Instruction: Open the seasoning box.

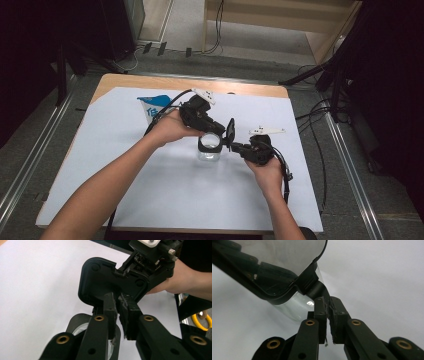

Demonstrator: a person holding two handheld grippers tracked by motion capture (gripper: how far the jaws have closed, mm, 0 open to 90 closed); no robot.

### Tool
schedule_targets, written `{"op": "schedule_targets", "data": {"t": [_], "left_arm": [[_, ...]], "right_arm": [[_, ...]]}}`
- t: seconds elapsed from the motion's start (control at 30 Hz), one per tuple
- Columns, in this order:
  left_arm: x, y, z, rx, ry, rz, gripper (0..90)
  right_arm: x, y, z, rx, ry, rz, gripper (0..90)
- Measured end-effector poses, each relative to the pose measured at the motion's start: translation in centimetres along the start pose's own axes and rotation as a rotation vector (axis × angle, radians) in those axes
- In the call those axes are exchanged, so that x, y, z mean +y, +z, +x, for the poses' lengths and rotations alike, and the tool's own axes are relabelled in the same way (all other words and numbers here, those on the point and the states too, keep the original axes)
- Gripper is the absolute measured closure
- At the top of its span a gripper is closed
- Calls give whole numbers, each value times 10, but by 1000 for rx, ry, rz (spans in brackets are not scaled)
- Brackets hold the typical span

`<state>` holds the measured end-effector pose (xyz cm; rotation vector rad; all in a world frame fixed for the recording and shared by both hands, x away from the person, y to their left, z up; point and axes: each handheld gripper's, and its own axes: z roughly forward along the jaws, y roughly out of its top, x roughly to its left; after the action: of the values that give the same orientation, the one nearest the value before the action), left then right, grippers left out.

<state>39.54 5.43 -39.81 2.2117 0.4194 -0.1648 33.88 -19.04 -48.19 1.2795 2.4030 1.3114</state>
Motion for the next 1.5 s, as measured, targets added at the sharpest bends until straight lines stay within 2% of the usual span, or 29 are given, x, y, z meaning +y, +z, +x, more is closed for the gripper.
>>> {"op": "schedule_targets", "data": {"t": [0.2, 0.27, 0.37, 0.4, 0.5, 0.6, 0.67, 0.73, 1.0, 1.03, 1.17, 1.23, 1.3, 1.5], "left_arm": [[-11, -11, 0, 14, -20, -10, 699], [-14, -14, 0, 37, -35, 5, 673], [-21, -19, -1, 50, -25, -9, 647], [-23, -20, -1, 44, -20, -18, 637], [-30, -25, 0, 63, -19, -27, 596], [-36, -29, 0, 70, -34, -30, 512], [-40, -33, 1, 64, -31, -47, 479], [-43, -35, 0, 62, -31, -72, 483], [-64, -39, -2, 44, -34, -65, 487], [-67, -41, -1, 47, -47, -55, 485], [-77, -45, -3, 69, -55, -58, 497], [-83, -48, -5, 86, -52, -49, 492], [-89, -51, -7, 79, -58, -65, 492], [-111, -60, -3, 100, -103, -71, 502]], "right_arm": [[-2, -8, -1, 10, 7, -23, 788], [-4, -11, 2, 8, 1, -39, 749], [-7, -13, 5, 4, -13, -50, 705], [-7, -14, 6, 7, -12, -54, 701], [-8, -16, 9, 15, 5, -52, 675], [-11, -17, 12, 7, -12, -55, 640], [-14, -19, 15, 5, -6, -47, 633], [-17, -22, 19, 1, -11, -51, 632], [-28, -22, 37, 10, -34, -41, 594], [-30, -21, 39, 15, -31, -42, 593], [-32, -18, 45, 34, -32, -37, 589], [-31, -16, 46, 41, -43, -36, 589], [-31, -14, 46, 47, -44, -31, 589], [-29, -9, 45, 54, -62, -16, 590]]}}
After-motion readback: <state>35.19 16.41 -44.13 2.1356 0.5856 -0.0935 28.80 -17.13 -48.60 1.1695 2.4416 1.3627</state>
